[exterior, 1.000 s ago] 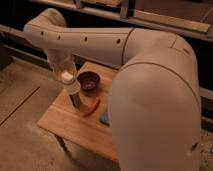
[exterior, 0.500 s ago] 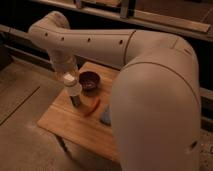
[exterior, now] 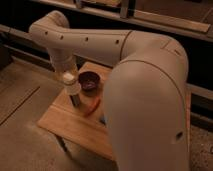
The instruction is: Place the ceramic cup over the eraser
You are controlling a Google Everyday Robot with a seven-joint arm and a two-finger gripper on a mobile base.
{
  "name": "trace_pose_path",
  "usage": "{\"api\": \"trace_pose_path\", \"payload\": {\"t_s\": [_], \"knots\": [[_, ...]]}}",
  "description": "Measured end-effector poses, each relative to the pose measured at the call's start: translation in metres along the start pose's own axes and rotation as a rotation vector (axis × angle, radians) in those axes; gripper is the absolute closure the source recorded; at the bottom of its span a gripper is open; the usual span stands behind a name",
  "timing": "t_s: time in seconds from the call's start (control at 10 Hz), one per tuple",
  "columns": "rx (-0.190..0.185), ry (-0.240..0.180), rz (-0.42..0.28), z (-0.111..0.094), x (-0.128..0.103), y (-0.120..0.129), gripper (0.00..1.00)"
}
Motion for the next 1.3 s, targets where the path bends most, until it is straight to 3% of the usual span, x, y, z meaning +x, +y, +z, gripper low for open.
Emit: {"api": "trace_pose_path", "payload": {"t_s": [0.8, 1.3], "knots": [[0.034, 0.028, -0.008, 0.011, -0.01, -0.011, 1.0], [0.019, 0.045, -0.038, 0.019, -0.009, 0.013, 1.0]]}}
